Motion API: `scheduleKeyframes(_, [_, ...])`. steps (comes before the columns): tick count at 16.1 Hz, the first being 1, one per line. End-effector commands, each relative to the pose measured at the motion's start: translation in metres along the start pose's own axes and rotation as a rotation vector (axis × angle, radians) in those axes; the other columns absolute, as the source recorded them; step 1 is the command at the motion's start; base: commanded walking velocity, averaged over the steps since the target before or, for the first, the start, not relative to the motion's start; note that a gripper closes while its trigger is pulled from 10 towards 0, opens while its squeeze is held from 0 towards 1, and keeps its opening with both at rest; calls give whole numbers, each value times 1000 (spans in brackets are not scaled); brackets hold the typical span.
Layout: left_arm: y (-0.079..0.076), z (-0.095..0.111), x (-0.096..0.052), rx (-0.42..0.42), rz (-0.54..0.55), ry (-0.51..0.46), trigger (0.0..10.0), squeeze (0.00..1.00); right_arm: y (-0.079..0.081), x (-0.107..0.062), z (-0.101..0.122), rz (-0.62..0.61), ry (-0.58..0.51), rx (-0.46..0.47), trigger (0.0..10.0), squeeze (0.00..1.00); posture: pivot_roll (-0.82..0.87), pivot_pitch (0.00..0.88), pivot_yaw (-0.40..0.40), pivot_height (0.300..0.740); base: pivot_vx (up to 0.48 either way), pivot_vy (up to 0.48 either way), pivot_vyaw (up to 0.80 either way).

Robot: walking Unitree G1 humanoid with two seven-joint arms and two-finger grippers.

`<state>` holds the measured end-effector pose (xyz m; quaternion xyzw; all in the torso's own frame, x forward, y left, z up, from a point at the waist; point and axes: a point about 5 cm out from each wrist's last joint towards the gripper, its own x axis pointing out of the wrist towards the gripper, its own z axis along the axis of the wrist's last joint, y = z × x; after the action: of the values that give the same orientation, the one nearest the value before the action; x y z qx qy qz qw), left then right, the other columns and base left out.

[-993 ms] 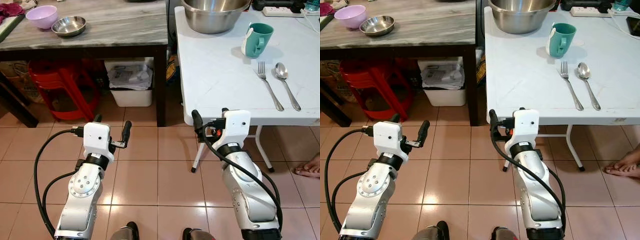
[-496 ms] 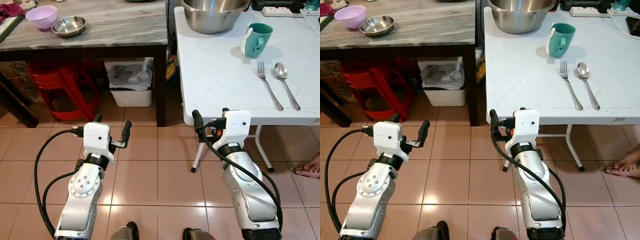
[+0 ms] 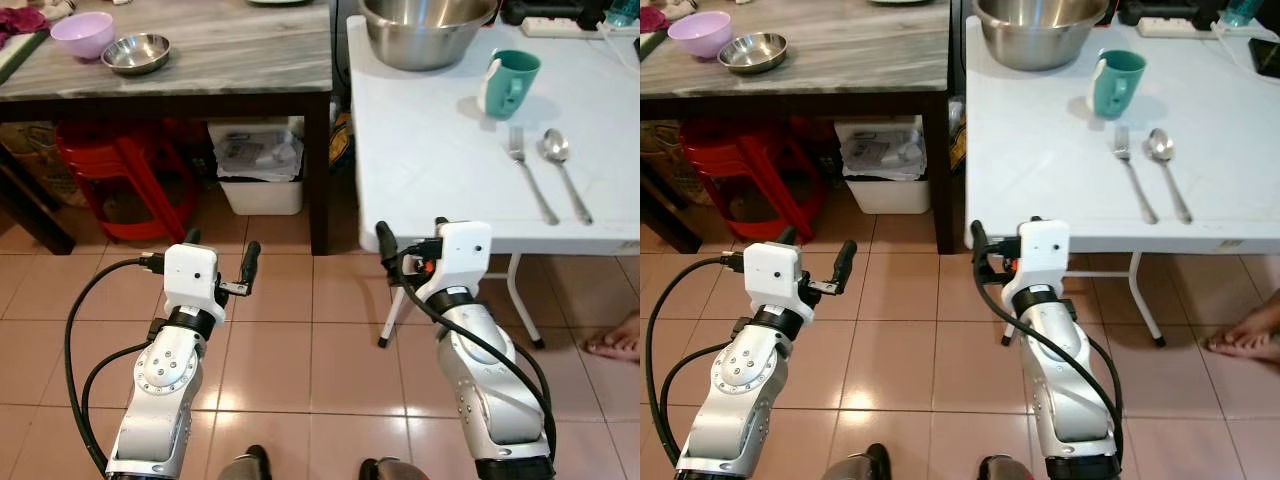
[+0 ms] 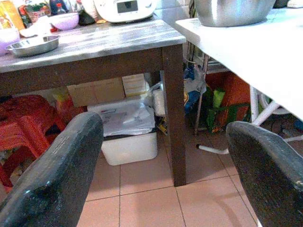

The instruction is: Setting the table

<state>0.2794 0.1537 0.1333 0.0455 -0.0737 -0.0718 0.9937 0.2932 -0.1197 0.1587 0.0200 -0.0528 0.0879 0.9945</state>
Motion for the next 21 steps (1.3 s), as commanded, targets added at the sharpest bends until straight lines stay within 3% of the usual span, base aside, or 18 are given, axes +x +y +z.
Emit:
scheduleKeyframes(1, [-1, -1, -1, -1, -11, 11, 10000, 0, -3, 0, 0, -11, -2, -7, 10000, 0, -84, 189, 54, 740, 0, -315, 0])
scheduleKeyframes(10, [-2, -2, -1, -6, -10, 14, 10000, 0, -4, 0, 0, -15, -2, -10, 10000, 0, -88, 192, 53, 740, 0, -315, 0])
scheduleKeyframes(21, [-5, 1, -1, -27, -31, -12, 10000, 0, -5, -1, 0, -20, 0, -15, 10000, 0, -98, 202, 49, 740, 0, 0, 0])
